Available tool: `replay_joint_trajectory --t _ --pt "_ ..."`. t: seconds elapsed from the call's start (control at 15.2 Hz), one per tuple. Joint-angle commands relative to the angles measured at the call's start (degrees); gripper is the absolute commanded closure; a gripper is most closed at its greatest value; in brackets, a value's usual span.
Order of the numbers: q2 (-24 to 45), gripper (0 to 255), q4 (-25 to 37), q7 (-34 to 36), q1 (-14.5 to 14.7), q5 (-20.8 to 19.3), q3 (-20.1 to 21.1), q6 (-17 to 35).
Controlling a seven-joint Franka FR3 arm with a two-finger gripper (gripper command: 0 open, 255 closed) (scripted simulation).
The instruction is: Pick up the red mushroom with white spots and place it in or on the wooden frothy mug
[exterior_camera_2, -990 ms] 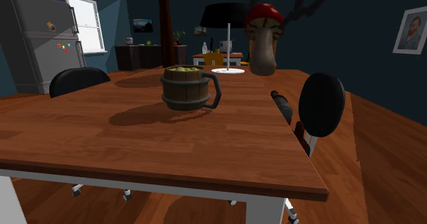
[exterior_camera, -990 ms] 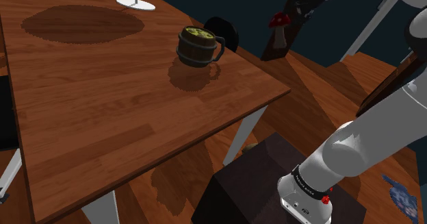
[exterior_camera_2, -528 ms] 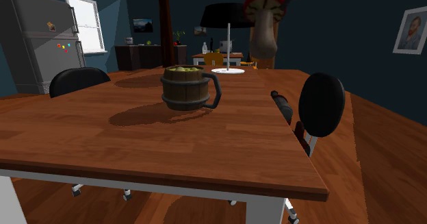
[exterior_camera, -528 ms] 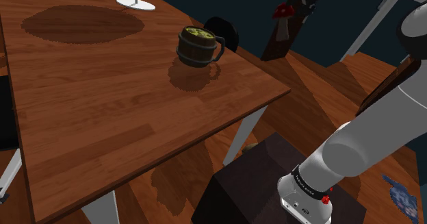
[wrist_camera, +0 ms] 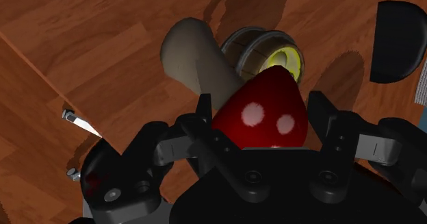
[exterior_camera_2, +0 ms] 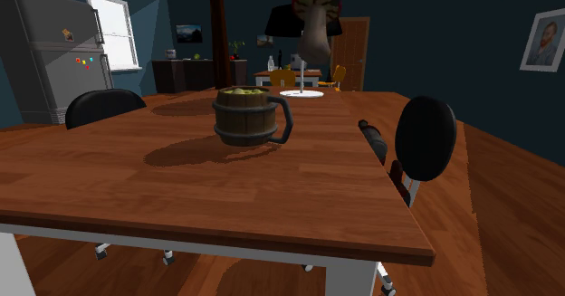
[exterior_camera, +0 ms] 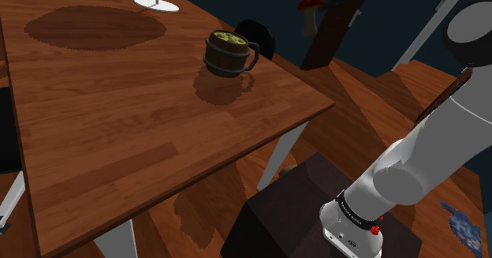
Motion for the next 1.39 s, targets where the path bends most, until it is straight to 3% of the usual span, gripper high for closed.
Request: replay_joint_trajectory --t 0.0,0.66,0.92,1.06,1.32 --pt "1.1 255 1.1 2.3 1.2 0.5 1.3 1.5" --pt "13.0 255 16.5 12.9 5.1 5.3 5.6 3.6" --pt "21.2 255 28.6 18.1 4.7 8.4 7.0 2.1" --pt "27.7 255 38.9 21.9 3.0 10.9 8.2 -0.1" --pt "22.4 255 27.2 18.5 6.8 7.9 7.5 5.5"
